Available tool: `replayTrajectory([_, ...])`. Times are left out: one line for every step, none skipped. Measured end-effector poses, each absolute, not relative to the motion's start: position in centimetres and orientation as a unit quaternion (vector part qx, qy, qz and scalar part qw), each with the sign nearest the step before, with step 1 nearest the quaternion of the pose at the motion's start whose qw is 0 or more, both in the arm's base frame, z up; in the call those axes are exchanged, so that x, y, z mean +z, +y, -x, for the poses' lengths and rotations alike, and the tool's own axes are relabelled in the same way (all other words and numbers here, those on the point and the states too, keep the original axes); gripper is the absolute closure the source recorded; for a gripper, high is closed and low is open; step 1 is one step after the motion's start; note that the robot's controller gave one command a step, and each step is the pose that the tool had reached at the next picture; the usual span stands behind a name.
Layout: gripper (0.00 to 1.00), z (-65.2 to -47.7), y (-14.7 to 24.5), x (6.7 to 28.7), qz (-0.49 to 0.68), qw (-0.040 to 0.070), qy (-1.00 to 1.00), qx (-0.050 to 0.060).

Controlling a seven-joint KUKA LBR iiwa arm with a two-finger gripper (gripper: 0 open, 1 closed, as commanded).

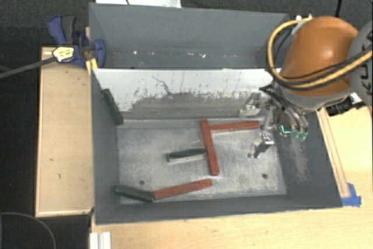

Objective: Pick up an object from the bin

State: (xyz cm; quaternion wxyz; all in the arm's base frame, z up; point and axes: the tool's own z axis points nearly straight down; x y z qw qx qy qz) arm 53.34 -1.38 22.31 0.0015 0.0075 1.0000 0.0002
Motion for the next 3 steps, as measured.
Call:
replayTrajectory([0.0, -54.1, 1.1, 19.3, -0.04, 0.005, 0.999, 0.0])
replayTrajectory([1.0, -58.9, 4.7, 8.3, -0.031, 0.01, 0.999, 0.001])
replayTrajectory([0.0, -58.9, 4.8, 8.1, -0.03, 0.013, 0.999, 0.002])
